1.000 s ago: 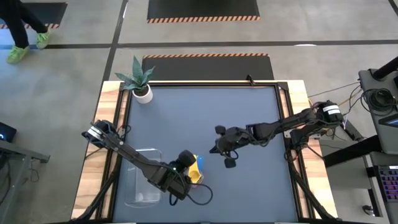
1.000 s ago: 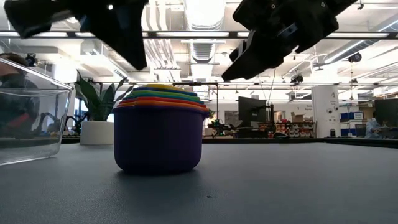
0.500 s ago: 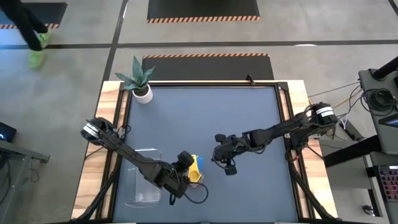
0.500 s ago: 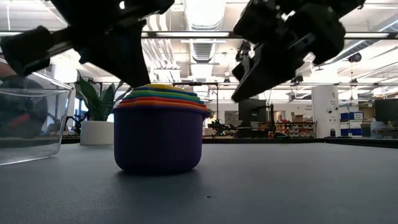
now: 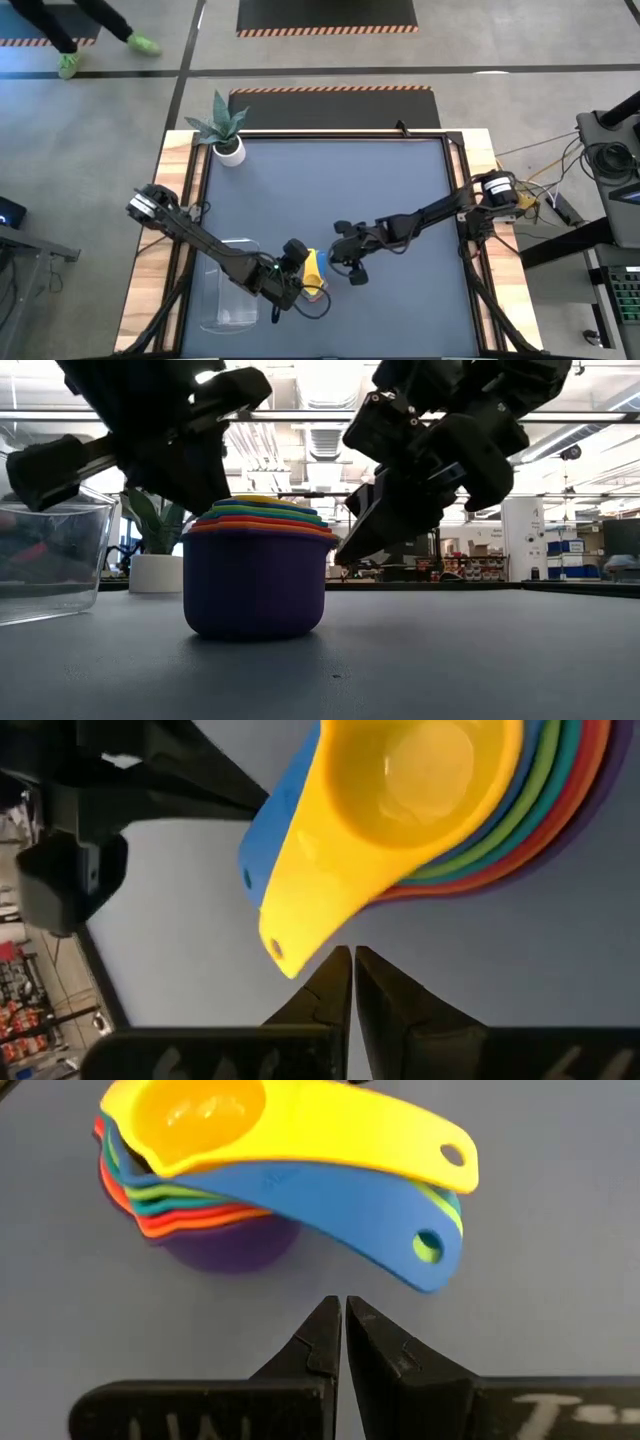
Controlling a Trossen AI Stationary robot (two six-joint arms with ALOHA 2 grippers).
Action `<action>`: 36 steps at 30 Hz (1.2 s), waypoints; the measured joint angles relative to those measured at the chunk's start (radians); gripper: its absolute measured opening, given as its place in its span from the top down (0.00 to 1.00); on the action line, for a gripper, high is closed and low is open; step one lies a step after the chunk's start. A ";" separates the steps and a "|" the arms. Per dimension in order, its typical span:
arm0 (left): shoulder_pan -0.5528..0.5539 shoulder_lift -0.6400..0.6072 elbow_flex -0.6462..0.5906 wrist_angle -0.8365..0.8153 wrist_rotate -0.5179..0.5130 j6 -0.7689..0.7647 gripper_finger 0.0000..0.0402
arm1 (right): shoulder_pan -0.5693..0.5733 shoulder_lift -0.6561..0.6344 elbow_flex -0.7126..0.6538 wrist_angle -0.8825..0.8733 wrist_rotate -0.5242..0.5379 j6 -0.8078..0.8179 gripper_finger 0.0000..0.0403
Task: Nest measuring cups in basket
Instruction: Stack the yellow measuring cup on top of the blue measuring cup
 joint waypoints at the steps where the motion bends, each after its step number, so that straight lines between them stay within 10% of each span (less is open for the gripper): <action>1: 0.000 -0.001 -0.005 0.011 0.004 0.001 1.00 | 0.000 0.004 0.005 -0.005 0.000 -0.003 0.98; 36: 0.029 -0.008 -0.030 0.114 0.019 0.023 1.00 | -0.004 0.013 0.021 0.057 0.028 -0.065 0.98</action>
